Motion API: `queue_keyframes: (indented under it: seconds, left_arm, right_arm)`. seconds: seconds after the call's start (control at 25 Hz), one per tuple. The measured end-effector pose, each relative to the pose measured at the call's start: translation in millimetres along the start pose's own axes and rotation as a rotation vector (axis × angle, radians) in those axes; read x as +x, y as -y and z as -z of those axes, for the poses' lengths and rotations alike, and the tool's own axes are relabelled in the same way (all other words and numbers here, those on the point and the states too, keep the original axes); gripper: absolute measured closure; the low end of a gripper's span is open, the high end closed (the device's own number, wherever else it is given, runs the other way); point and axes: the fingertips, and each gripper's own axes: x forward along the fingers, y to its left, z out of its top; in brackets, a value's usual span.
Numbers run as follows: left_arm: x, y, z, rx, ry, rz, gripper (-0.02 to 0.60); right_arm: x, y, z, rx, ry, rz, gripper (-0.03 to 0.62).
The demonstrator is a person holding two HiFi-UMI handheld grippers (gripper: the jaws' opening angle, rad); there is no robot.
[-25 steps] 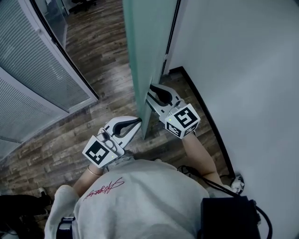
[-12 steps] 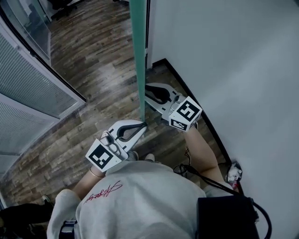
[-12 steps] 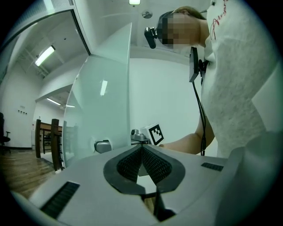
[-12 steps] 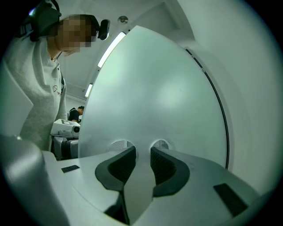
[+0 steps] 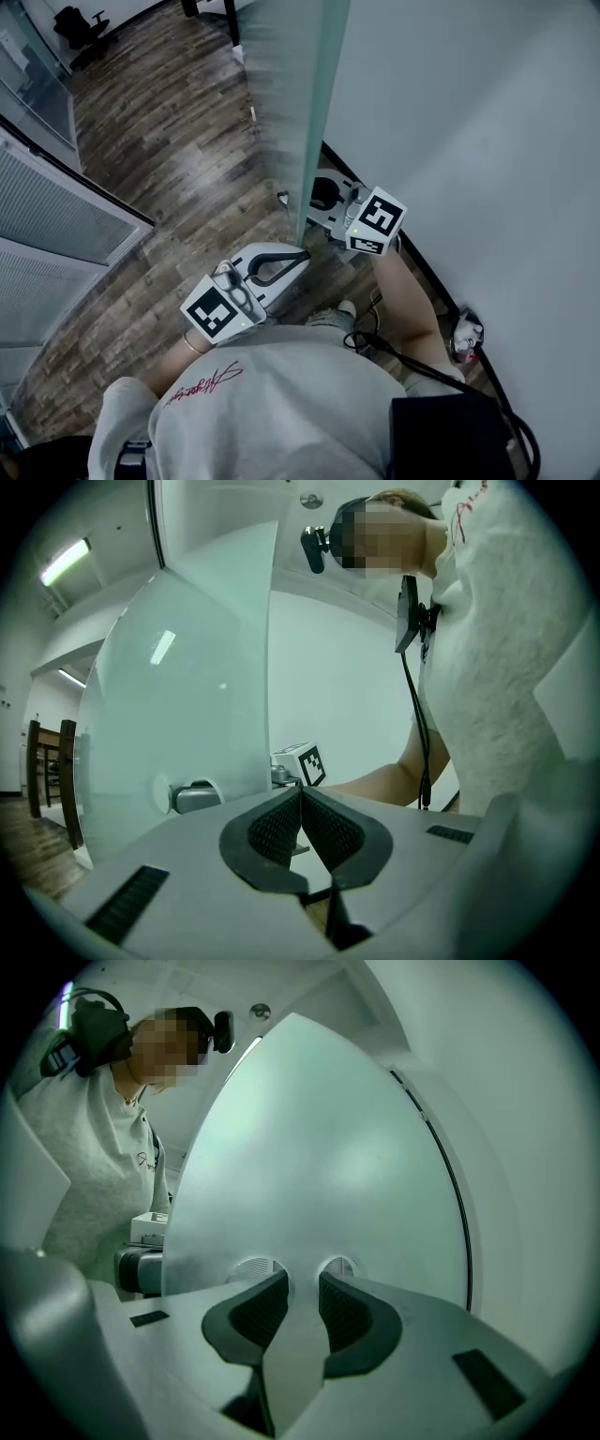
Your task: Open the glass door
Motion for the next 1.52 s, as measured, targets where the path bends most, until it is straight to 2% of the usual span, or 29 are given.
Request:
queue_keyframes:
  seconds: [0.24,0.4,0.52,0.84,1.12,1.28,1.52]
  left_arm:
    - [56.9,4.8,-17.3,0.007,0.035,-0.146,0.565]
    - [87.3,10.4,-19.6,0.038,0.034,-0.196,0.565]
    - [116.6,13.3,-17.3,0.003,0.044,-0.237,0.565]
    - [159.2,18.1,-10.9,-0.102,0.104,-0.209,0.565]
    - [203.0,17.4,-10.9,-0.087,0.08,-0.136,0.565]
    - [227.8,18.8,-17.5,-0.09,0.09,-0.115,0.565]
    - [261.2,13.0,-10.1,-0.087,0.045,-0.101,0.565]
  right_arm:
    - [-40.0,17.4,-16.5,-0.015,-0.017,-0.087,0.482]
    - [-56.8,29.4,-15.0,-0.003,-0.008,-0.138,0.48]
    - [-75.5,43.4,-10.9,-0.008,-0.012,-0.165,0.48]
    - [-118.6,73.2,-7.7,-0.019,-0.005,-0.156,0.482]
    - [-155.9,108.1,-5.0,-0.005,-0.003,-0.11,0.49]
    - [-179.0,125.4,-7.0,-0.01,-0.016,-0.15,0.49]
    - [-209.9,159.8,-11.8,0.0,-0.007,-0.205,0.49]
